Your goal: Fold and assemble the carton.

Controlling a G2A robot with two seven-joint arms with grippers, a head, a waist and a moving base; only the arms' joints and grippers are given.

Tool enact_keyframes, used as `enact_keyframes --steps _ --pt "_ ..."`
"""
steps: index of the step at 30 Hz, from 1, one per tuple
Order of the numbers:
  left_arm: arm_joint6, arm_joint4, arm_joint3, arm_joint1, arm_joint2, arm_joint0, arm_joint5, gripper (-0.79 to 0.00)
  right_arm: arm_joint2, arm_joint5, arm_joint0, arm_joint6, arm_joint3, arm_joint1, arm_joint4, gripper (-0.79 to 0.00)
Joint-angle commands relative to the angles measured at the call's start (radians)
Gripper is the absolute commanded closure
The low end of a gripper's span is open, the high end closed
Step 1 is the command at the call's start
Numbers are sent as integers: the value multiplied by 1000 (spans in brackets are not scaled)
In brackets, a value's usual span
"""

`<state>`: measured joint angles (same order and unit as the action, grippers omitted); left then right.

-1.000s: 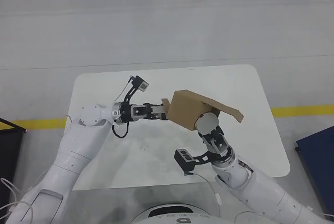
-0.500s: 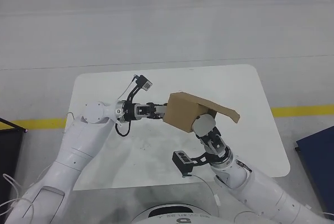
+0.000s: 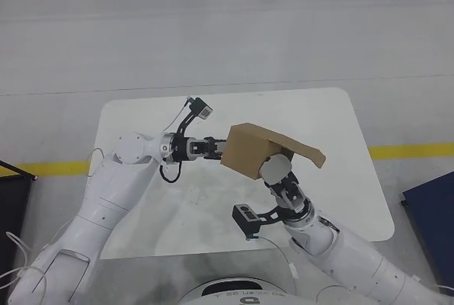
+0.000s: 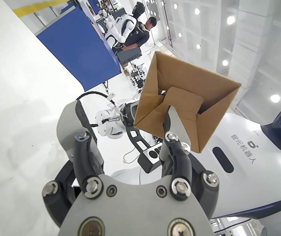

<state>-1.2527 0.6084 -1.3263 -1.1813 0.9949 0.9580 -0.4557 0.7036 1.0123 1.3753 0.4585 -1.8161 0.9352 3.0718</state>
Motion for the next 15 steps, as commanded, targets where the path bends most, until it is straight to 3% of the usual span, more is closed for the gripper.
enact_keyframes --steps 1,15 --pt "2 0 0 -1 -2 -2 0 -585 -8 0 -3 4 3 0 0 0" --pt "24 -22 -25 -14 -36 -20 28 -579 -125 0 -27 216 -64 -14 0 0"
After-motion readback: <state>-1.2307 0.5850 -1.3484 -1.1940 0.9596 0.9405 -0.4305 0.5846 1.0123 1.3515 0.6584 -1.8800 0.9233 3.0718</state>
